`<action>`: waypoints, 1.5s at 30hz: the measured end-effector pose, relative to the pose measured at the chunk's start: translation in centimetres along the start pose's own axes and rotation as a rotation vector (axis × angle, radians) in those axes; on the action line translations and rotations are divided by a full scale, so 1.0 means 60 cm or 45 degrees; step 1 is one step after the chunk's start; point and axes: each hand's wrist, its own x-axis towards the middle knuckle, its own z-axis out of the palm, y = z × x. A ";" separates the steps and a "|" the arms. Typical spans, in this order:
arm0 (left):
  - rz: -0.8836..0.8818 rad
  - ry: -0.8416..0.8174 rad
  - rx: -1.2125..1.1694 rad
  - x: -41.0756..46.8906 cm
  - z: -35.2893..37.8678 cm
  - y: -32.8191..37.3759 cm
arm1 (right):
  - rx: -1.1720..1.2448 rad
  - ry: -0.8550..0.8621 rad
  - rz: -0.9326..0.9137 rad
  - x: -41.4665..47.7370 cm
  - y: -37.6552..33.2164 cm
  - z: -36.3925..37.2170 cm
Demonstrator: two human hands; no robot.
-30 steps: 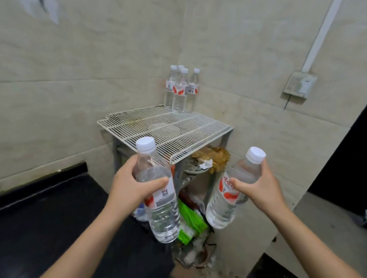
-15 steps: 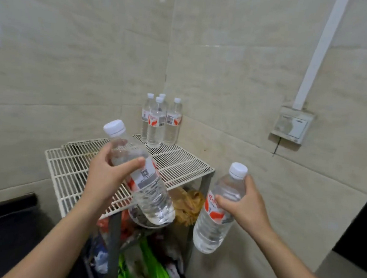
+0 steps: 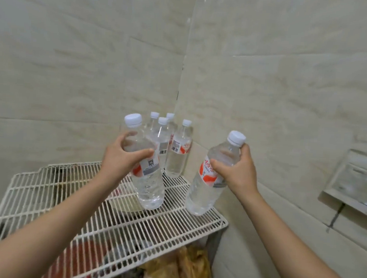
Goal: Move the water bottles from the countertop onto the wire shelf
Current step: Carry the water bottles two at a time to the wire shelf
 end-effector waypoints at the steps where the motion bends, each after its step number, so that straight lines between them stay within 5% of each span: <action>1: 0.002 0.001 0.014 0.020 0.014 -0.008 | -0.027 -0.028 0.009 0.021 0.010 0.014; 16: -0.119 0.059 0.315 0.152 0.126 -0.090 | -0.019 -0.346 -0.016 0.217 0.113 0.164; 31: -0.051 -0.014 0.470 0.179 0.156 -0.107 | 0.041 -0.419 -0.118 0.248 0.153 0.206; 39: 0.021 0.052 0.522 0.182 0.165 -0.108 | -0.025 -0.342 -0.190 0.218 0.157 0.199; 45: 0.057 0.077 0.624 0.160 0.163 -0.097 | -0.026 -0.013 -0.279 0.154 0.145 0.188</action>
